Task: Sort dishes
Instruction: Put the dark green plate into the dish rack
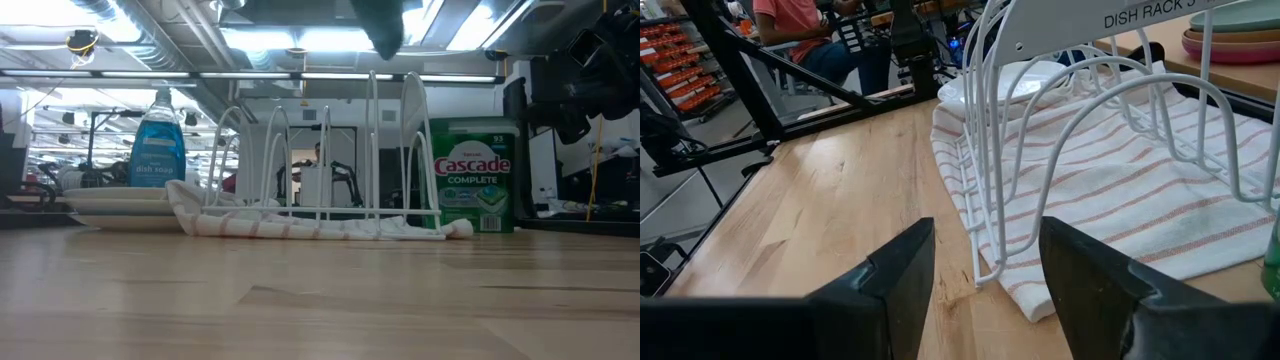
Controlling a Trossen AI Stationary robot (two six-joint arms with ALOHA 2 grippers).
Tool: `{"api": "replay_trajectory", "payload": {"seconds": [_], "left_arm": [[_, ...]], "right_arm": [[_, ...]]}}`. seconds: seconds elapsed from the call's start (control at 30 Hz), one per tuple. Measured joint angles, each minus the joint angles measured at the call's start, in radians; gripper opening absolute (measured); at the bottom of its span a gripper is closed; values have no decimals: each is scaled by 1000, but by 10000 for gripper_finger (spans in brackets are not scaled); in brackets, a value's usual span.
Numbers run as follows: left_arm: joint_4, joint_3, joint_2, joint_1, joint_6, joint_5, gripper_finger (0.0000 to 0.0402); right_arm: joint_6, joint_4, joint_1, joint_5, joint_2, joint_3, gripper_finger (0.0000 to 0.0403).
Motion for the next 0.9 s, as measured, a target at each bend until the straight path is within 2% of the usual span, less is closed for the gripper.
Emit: {"api": "replay_trajectory", "payload": {"seconds": [0.1,0.7,0.9], "left_arm": [[59,0,54,10,-20,-14,0],[46,0,224,93,-188,-114,0],[-56,-1,260,115,-286,-136,0]], "right_arm": [[0,0,0,0,0,0,186],[0,0,0,0,0,0,186],[0,-1,0,0,0,0,186]]}}
